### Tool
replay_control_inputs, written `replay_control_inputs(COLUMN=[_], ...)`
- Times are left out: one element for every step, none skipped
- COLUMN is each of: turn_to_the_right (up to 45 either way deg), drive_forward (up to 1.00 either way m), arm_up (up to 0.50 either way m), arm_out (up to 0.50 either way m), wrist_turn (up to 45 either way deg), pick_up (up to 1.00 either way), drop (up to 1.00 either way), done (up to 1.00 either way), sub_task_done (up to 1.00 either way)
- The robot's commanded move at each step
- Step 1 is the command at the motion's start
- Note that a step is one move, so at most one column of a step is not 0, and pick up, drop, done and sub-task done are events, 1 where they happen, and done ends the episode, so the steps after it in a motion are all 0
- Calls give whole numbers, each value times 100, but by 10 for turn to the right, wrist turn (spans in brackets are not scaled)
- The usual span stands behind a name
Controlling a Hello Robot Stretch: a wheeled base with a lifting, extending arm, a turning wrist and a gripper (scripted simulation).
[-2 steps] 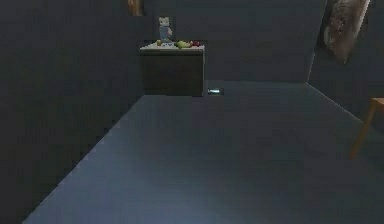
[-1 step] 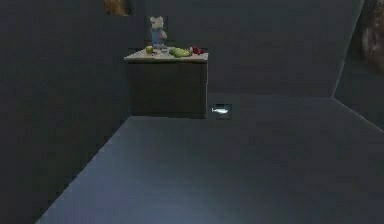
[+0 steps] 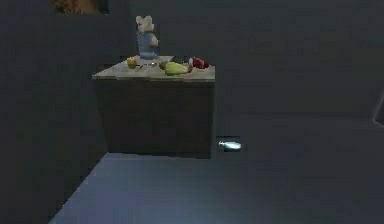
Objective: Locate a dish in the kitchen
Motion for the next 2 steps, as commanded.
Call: replay_control_inputs(turn_to_the_right=[0,-60], drive_forward=[100,0], arm_up=[0,0], arm_out=[0,0], wrist_turn=[0,0], pick_up=[0,0], drop=[0,0], done=[0,0], sub_task_done=[0,0])
